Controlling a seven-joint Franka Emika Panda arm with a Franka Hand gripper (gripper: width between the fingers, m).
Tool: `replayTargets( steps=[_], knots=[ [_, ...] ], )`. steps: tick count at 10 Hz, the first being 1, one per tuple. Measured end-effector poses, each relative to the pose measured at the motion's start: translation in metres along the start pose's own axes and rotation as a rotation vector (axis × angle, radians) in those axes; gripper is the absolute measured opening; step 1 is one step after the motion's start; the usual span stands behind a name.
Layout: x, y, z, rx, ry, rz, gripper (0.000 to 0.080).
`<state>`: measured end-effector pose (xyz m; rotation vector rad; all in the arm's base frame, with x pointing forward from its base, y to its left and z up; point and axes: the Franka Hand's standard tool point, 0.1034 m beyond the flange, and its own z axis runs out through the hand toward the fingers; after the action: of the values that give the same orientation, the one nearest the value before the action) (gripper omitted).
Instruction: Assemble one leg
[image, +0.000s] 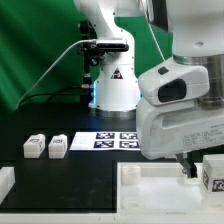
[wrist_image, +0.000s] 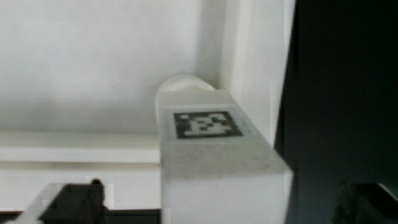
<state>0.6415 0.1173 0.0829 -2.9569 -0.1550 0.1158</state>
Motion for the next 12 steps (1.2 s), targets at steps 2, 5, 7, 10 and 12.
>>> replayTargets(
  steps=[2, 5, 7, 10, 12],
  knots=[
    [0.0010, 0.0001, 0.0005, -0.001, 0.009, 0.000, 0.0649],
    [0.0009, 0.0002, 0.0007, -0.001, 0.008, 0.001, 0.0391],
    [0.0011, 0.0020, 0.0004, -0.001, 0.009, 0.003, 0.0300],
    [0.0022, 0.0030, 0.0007, -0.003, 0.022, 0.045, 0.0300],
    [-0.0034, 0.0045, 0.0004, -0.010, 0.141, 0.306, 0.0300]
  ],
)
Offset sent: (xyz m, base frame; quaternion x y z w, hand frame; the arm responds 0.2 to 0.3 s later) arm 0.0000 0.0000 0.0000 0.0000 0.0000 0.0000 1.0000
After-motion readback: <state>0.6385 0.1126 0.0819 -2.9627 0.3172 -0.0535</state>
